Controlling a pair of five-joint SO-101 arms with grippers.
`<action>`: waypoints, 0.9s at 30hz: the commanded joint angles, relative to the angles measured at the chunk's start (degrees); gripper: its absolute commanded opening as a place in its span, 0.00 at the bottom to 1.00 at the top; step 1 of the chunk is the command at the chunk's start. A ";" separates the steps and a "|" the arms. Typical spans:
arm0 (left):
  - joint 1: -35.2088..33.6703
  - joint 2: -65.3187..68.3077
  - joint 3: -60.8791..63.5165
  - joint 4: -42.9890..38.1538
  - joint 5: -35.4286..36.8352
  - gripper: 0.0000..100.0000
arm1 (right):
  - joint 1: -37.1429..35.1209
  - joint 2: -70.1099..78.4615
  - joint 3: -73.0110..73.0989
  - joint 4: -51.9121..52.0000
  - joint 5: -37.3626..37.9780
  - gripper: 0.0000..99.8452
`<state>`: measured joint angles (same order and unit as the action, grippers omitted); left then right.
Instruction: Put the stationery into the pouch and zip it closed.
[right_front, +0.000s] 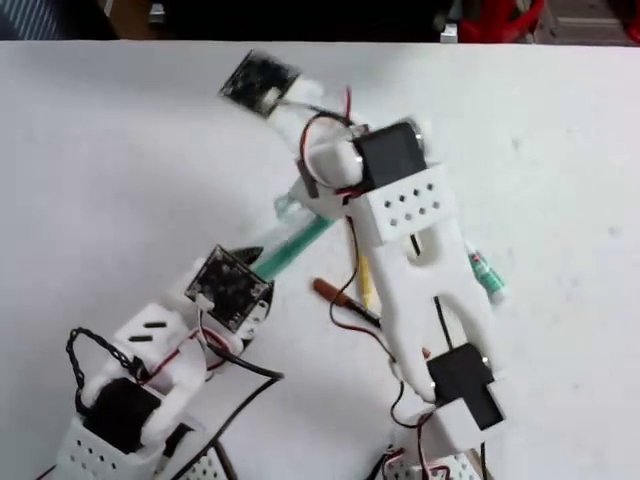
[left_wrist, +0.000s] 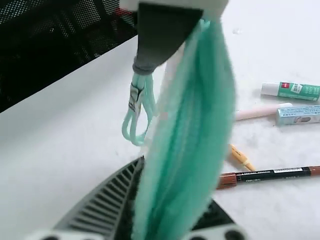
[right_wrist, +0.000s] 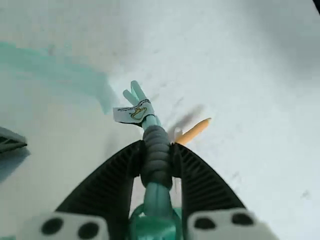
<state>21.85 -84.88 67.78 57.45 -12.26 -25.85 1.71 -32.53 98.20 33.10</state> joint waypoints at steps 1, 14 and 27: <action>-1.01 -0.13 0.79 -0.26 -0.18 0.02 | 2.68 -5.05 -4.04 0.48 -1.32 0.02; -1.01 -0.13 0.79 -0.26 -0.18 0.02 | 2.24 -18.59 5.45 -0.22 -9.58 0.02; -1.01 -0.31 0.53 -0.26 2.55 0.11 | -14.37 -20.18 4.31 -11.03 -26.90 0.02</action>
<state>21.14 -84.79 68.75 57.89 -12.26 -37.71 -15.87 -27.78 89.23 9.27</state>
